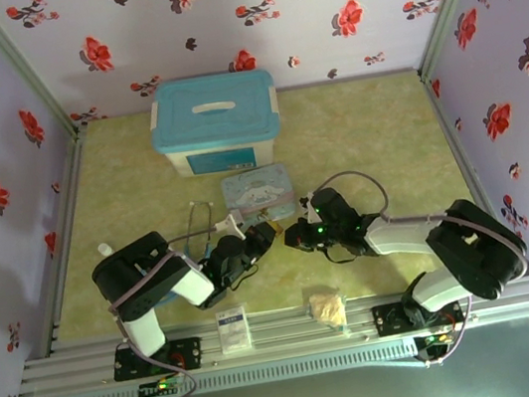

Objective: Unlock a padlock with a key

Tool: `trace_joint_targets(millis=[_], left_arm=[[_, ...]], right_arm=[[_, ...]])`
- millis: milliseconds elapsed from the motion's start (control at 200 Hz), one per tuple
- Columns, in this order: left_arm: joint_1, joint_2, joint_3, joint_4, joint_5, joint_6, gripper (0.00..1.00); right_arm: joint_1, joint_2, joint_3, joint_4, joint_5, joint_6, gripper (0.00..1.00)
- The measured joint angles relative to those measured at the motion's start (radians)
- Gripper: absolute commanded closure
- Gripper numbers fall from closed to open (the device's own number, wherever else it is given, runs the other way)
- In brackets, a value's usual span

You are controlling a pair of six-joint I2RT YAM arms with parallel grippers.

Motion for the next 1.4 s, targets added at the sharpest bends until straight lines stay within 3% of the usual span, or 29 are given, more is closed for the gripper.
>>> trace_joint_targets(millis=[215,490,540,600,720,955,1180,1400], left_arm=[[-0.012,0.003,0.006,0.02,0.007,-0.012,1.0],[-0.012,0.008,0.005,0.004,-0.008,-0.014,1.0],[-0.012,0.008,0.004,0.004,-0.008,-0.014,1.0],[-0.012,0.008,0.003,0.005,-0.007,-0.015,1.0],[-0.034,0.008,-0.009,-0.01,0.034,-0.015,1.0],[-0.031,-0.002,-0.03,-0.047,0.058,-0.015,1.0],[-0.024,-0.009,-0.033,-0.049,0.063,-0.017,1.0],[-0.024,-0.014,-0.033,-0.054,0.064,-0.023,1.0]], right_arm=[[0.035,-0.095,0.0,-0.105,0.12,-0.08,1.0],[-0.02,-0.011,-0.054,0.087,-0.009,0.053,0.98],[-0.03,-0.012,-0.059,0.095,-0.029,0.067,0.92],[-0.041,-0.024,-0.059,0.08,-0.039,0.068,0.78],[-0.06,-0.13,-0.016,-0.053,0.037,-0.02,0.68],[-0.06,-0.28,0.09,-0.336,0.175,-0.244,0.62],[0.106,-0.211,0.128,-0.493,0.301,-0.436,0.63],[0.245,-0.116,0.195,-0.507,0.426,-0.566,0.61]])
